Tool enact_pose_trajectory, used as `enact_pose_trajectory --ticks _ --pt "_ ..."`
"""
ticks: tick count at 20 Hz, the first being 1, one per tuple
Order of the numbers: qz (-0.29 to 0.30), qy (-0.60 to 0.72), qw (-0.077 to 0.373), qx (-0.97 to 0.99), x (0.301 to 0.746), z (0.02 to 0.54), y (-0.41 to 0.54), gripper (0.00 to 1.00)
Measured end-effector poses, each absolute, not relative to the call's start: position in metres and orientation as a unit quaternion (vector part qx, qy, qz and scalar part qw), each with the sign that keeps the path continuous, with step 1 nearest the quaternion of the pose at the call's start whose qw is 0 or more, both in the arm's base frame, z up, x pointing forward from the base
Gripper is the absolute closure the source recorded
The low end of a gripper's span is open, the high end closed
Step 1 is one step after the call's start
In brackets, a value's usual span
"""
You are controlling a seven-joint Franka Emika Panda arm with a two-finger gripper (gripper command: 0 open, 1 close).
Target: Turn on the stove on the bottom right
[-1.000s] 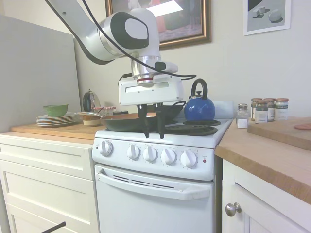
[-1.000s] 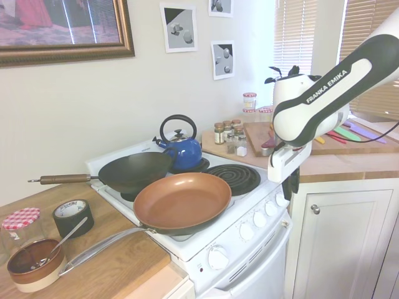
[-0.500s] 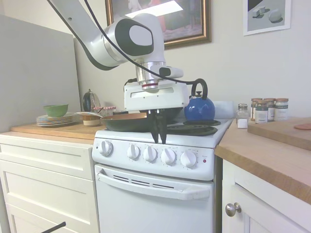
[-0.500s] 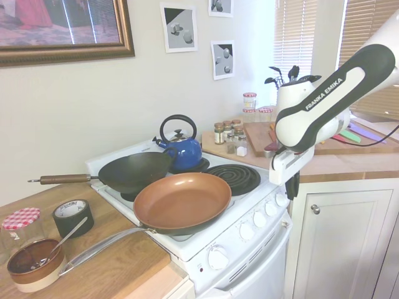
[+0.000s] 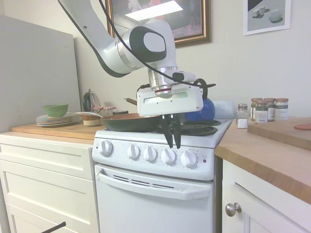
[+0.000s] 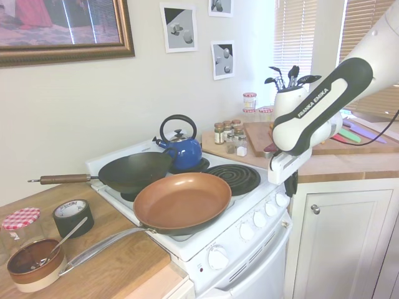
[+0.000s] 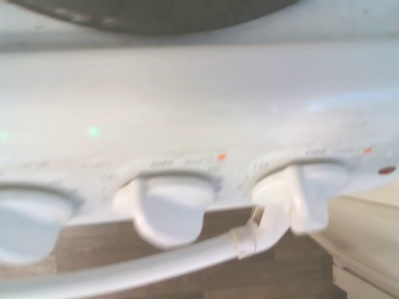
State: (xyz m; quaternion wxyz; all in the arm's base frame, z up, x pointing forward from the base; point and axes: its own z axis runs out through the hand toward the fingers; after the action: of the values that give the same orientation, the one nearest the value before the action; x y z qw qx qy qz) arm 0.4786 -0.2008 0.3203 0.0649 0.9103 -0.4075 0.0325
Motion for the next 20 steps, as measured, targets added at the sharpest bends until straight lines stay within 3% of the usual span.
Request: enact_pose_trajectory --ticks 20 --pt "0.037 -0.407 0.067 0.91 0.493 0.308 -0.223 1.0"
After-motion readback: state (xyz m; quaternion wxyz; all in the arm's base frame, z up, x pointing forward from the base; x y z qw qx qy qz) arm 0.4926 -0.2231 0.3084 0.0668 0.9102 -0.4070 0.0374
